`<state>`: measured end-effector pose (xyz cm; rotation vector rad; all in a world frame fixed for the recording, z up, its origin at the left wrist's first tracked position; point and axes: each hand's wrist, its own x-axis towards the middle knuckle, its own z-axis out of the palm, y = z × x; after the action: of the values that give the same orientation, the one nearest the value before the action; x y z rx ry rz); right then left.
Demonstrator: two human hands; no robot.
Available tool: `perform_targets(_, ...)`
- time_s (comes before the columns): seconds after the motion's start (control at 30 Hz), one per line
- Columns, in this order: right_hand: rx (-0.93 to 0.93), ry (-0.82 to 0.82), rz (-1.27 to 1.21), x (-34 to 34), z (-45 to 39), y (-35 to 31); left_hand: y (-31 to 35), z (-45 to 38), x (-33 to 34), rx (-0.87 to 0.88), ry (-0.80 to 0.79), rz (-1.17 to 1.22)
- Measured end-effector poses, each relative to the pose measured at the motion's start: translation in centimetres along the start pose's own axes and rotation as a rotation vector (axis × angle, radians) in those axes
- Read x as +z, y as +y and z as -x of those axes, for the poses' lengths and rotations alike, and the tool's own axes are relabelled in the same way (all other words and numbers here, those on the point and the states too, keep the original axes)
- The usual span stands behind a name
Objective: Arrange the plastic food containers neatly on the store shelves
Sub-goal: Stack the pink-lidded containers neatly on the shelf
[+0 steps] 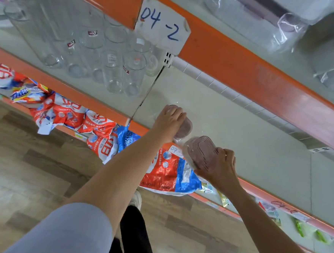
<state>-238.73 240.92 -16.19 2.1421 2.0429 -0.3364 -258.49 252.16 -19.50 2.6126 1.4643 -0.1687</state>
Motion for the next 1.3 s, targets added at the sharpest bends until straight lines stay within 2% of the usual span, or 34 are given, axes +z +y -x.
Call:
perform_targets(0.1, 0.024, 0.011, -0.082, -0.3, 0.6, -0.2, 0.3, -0.5, -0.2, -0.033, -0.019, -0.015)
perform_targets(0.3, 0.001, 0.004, -0.032, -0.9, 1.1, -0.6, -0.5, 0.0, -1.1, -0.021, 0.008, -0.016)
perform_targets(0.47, -0.004, 0.038, -0.176, -2.3, 1.6, -2.4, -1.4, 2.5, -2.2, -0.021, 0.072, -0.08)
perform_targets(0.6, -0.081, 0.039, -0.188, -3.7, 2.6, -4.8, -2.9, 6.6, -4.0, -0.06, 0.042, -0.027)
perform_targets(0.8, -0.228, 0.068, -0.169, -7.1, 5.2, -10.9, -6.8, 15.1, -8.8, -0.131, 0.023, 0.11)
perform_targets(1.03, -0.349, 0.16, -0.361, -13.3, 8.8, -17.6, -10.6, 24.2, -16.0, -0.307, 0.127, 0.215)
perform_targets(1.13, -0.417, 0.217, -0.371, -16.4, 9.5, -19.0, -11.7, 26.4, -19.1, -0.346, 0.188, 0.178)
perform_targets(1.3, -0.477, 0.359, -0.38, -22.0, 9.9, -18.5, -11.8, 27.2, -24.9, -0.389, 0.287, 0.245)
